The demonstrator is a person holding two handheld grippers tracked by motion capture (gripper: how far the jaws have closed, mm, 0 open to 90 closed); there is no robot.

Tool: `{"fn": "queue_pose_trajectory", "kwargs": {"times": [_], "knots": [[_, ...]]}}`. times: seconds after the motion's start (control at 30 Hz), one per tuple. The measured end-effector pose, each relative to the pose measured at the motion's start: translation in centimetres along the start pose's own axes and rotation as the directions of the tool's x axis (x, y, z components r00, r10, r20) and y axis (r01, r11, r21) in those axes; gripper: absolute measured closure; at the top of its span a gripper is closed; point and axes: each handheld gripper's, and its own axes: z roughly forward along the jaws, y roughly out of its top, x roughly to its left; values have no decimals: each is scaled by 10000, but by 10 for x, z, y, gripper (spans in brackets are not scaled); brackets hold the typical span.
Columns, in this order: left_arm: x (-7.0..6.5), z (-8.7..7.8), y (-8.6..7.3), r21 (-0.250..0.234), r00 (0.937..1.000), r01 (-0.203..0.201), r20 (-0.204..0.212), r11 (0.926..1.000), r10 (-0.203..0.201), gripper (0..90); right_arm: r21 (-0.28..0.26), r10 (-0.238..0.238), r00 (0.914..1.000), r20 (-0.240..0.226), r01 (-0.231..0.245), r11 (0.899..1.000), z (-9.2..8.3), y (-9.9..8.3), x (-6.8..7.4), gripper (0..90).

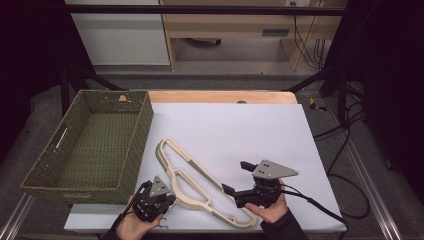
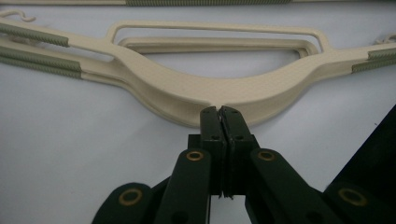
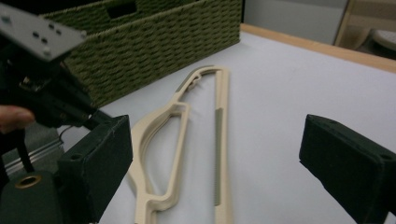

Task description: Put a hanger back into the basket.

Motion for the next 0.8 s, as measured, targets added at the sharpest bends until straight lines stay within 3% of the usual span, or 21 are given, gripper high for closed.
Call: {"fn": "queue_pose_trajectory", "kwargs": {"times": [0.1, 0.3, 0.57, 0.8], "knots": [[-2, -3, 7, 32, 10000, -65, -47, 10000, 65, 886, 457, -129, 9995, -297, 142, 9989, 17, -2, 15, 118], [-1, -5, 13, 241, 9998, -218, -15, 9995, 219, 886, 1001, -434, 9972, -604, 493, 9938, 36, -5, 29, 133], [1, -12, 26, 561, 9987, -501, 37, 9972, 499, 886, 1621, -737, 9931, -908, 878, 9829, 54, -8, 39, 179], [-1, -20, 38, 415, 9984, -545, -113, 9976, 550, 886, 1892, -1038, 9877, -1172, 1248, 9740, 75, -6, 51, 238]]}}
